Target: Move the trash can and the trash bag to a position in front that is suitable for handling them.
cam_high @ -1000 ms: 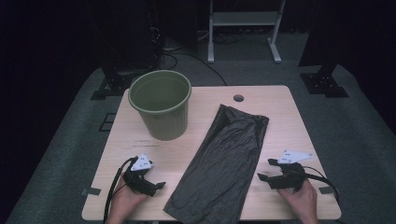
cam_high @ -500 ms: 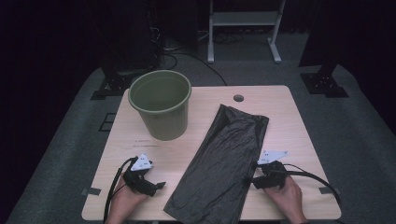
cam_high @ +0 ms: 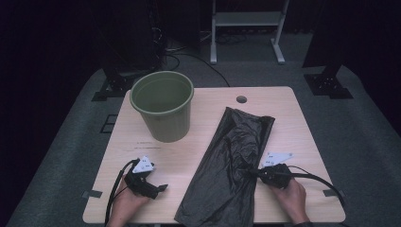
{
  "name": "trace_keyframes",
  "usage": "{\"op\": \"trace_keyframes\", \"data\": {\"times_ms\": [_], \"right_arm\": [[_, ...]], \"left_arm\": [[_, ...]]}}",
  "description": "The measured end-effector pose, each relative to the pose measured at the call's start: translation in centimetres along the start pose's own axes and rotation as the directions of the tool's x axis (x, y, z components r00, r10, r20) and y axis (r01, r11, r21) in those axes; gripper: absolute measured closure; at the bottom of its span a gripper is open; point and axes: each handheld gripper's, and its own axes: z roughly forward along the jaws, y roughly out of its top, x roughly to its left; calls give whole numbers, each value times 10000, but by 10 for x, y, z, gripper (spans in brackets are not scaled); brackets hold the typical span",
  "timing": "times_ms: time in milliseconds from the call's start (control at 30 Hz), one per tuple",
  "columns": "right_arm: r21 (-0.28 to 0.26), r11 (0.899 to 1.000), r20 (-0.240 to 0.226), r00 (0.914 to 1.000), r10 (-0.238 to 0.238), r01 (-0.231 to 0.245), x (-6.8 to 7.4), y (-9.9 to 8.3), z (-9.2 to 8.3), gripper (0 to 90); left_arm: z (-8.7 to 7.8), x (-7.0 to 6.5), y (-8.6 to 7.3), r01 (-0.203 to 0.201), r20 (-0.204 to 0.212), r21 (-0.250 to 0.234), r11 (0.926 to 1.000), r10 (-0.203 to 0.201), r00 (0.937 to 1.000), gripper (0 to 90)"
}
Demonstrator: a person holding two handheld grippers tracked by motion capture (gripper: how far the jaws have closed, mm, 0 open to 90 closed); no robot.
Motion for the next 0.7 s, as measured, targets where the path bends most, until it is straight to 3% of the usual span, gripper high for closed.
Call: {"op": "trace_keyframes", "data": {"times_ms": [167, 400, 567, 700], "right_arm": [[-138, 9999, 302, 9995, 60, -56, -14, 6, -8, 886], [-35, 9993, 1064, 9936, 377, -376, -50, 9, -12, 873], [97, 9969, 1693, 9827, 755, -783, -80, 10, -11, 863], [42, 9909, 2227, 9661, 1303, -1346, -98, 11, -14, 747]], "left_arm": [[0, 0, 0, -2, -4, 1, 10000, 2, 10000, 0], [0, 0, 0, 0, -2, 1, 10000, 0, 10000, 0], [0, 0, 0, -5, -3, 2, 10000, 5, 10000, 0], [0, 0, 0, -5, -1, -1, 10000, 5, 10000, 0]]}}
